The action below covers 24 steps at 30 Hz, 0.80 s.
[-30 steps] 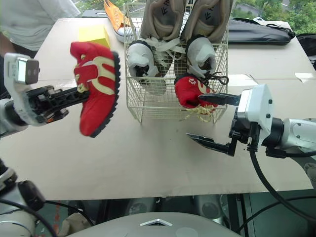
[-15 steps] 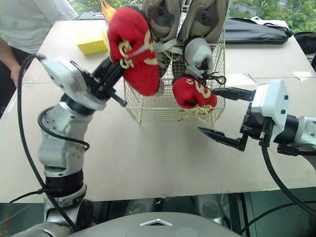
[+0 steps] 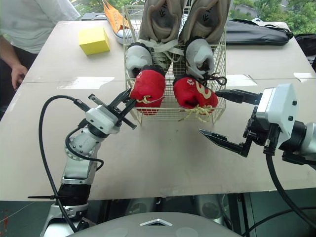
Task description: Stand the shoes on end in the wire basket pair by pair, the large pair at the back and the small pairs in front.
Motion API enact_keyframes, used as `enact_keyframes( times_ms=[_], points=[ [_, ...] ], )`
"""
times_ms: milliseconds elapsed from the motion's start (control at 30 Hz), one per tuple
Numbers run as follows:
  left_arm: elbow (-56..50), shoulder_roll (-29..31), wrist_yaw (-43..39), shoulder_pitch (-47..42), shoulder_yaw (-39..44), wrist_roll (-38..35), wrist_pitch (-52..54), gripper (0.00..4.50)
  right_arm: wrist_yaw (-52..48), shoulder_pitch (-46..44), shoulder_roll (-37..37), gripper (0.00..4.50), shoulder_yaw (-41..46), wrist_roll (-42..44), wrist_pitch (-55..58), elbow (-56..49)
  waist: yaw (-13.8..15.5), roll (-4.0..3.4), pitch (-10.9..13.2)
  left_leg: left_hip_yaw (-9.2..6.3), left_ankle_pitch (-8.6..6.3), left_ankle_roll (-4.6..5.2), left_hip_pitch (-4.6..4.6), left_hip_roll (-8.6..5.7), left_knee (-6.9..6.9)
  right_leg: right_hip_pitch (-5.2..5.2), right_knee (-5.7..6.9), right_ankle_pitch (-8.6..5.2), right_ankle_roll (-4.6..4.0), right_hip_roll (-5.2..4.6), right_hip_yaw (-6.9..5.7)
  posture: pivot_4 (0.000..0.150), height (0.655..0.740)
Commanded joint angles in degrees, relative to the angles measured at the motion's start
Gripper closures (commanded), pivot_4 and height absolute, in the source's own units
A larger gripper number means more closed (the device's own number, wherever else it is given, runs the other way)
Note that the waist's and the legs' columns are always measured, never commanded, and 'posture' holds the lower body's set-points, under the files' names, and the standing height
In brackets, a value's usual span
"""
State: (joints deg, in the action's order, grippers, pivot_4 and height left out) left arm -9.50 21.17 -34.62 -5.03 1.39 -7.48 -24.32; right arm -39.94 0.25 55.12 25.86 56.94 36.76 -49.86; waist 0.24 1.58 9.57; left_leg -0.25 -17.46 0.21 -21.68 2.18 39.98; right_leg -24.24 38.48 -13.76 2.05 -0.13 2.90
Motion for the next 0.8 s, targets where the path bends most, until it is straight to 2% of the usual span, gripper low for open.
enact_keyframes(
  times_ms=[33,133,167,200,400,600,700,800],
  points=[
    [-5.22,1.78,-2.61,4.15,-0.09,-8.33,7.31,2.68,1.00,-0.97,0.42,0.00,-1.11,1.21,-0.18,-1.85,-0.36,-0.04,-0.02,0.00,0.00,0.00,0.01,0.03,0.00,0.00,0.00,0.00,0.00,0.01,0.00,0.150,0.7400],
    [-10.50,3.05,-2.85,6.86,1.22,-13.76,12.28,1.25,1.33,-3.86,0.10,0.78,-4.57,3.17,0.26,-1.22,-0.69,-0.05,-0.02,-0.06,0.00,0.00,0.00,0.05,0.00,0.00,0.01,-0.01,0.00,0.04,-0.06,0.150,0.7400],
    [-12.30,3.70,-3.12,7.91,1.64,-16.36,14.66,0.92,1.46,-5.56,-0.07,1.08,-6.31,3.18,0.45,-0.70,-0.79,-0.06,-0.02,-0.07,0.00,0.00,0.00,0.06,0.00,0.00,0.01,-0.01,0.00,0.05,-0.07,0.150,0.7400],
    [-14.06,3.97,-2.66,8.55,2.24,-19.06,17.17,0.75,1.70,-7.23,-0.32,1.61,-8.16,2.45,0.50,-0.04,-0.89,-0.05,-0.01,-0.07,0.00,0.00,0.01,0.05,0.00,0.00,0.01,-0.02,-0.01,0.05,-0.07,0.150,0.7400],
    [-20.36,5.71,-0.65,10.41,4.35,-23.93,25.47,0.75,3.13,-15.93,-4.02,4.49,-19.52,-3.43,0.64,3.89,-0.78,-0.03,0.00,-0.14,0.00,0.00,-0.04,0.03,0.02,-0.01,-0.03,-0.02,-0.01,0.04,-0.15,0.150,0.7400],
    [-23.29,6.35,0.23,11.61,5.23,-24.66,28.97,0.75,6.67,-20.50,-8.90,4.49,-27.76,-16.30,-1.18,9.36,-0.74,-0.07,0.03,-0.20,0.00,0.00,-0.11,0.05,-0.01,-0.02,-0.21,-0.02,-0.02,0.02,-0.22,0.150,0.7400],
    [-23.48,6.53,0.00,11.92,5.90,-25.26,29.71,0.75,8.07,-19.58,-9.73,4.49,-26.58,-19.37,-0.99,10.00,-0.55,-0.08,0.03,-0.21,0.00,0.00,-0.15,0.04,-0.01,-0.02,-0.25,-0.02,-0.03,0.02,-0.23,0.150,0.7400],
    [-25.22,8.21,-1.71,14.23,8.01,-31.22,33.95,0.75,5.57,-14.34,-9.02,4.49,-19.31,-15.49,-1.60,7.08,-0.30,-0.08,0.03,-0.22,0.00,0.00,-0.17,0.04,-0.02,-0.01,-0.33,-0.02,-0.03,0.02,-0.25,0.150,0.7400]
  ],
)
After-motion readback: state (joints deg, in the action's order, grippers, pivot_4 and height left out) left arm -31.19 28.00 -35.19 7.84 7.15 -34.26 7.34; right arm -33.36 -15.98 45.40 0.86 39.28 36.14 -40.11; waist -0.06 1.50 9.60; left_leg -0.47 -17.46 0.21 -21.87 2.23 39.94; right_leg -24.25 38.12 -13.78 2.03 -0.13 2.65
